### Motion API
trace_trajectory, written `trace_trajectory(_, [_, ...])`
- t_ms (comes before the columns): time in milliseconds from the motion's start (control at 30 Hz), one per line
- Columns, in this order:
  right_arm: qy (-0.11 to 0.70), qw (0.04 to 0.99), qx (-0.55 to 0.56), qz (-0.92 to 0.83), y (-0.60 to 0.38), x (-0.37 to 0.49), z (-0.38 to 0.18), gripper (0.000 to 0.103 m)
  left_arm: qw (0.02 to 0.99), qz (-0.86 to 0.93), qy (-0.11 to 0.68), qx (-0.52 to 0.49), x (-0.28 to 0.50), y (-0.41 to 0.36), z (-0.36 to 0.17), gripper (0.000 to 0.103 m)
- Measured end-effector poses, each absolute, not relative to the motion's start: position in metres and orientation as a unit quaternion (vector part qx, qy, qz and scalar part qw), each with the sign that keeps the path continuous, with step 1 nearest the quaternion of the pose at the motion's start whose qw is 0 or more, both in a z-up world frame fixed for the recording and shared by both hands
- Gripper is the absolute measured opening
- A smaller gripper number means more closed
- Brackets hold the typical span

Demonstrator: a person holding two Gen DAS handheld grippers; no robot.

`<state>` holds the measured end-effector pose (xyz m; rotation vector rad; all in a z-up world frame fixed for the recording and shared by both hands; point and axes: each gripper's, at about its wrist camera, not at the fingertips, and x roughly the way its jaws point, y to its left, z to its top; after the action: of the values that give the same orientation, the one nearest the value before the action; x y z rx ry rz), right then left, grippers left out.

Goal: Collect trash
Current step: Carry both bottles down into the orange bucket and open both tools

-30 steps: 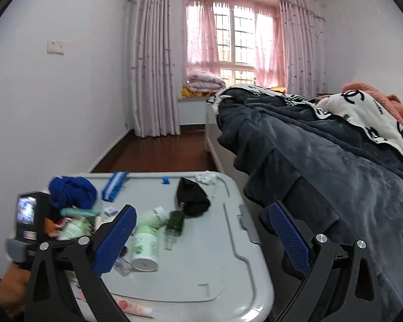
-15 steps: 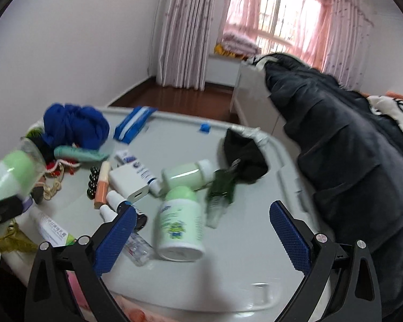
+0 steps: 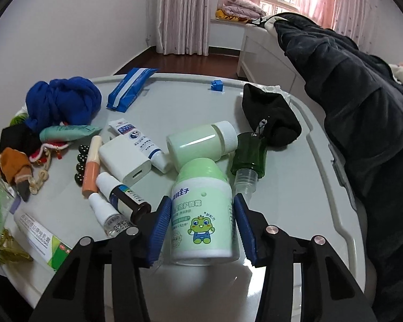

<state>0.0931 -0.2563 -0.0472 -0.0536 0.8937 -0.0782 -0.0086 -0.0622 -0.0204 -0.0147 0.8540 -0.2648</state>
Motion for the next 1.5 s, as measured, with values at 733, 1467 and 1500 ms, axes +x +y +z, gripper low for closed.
trace_trajectory(733, [0.587,0.797,0.043,0.136,-0.206,-0.121,-0.089,0.047,0.750,-0.243,0.615,0.024,-0.143,-0.070,-0.096,0.047])
trace_trajectory(1467, [0.465,0.878,0.060,0.097,-0.232,-0.069,-0.007,0.085,0.854,-0.122,0.495,0.102,-0.019,-0.004,-0.049,0.084])
trace_trajectory(1500, [0.463,0.879,0.061,0.098,-0.232,-0.067,-0.005,0.085,0.849,-0.124,0.503,0.106,-0.014,-0.005,-0.055,0.084])
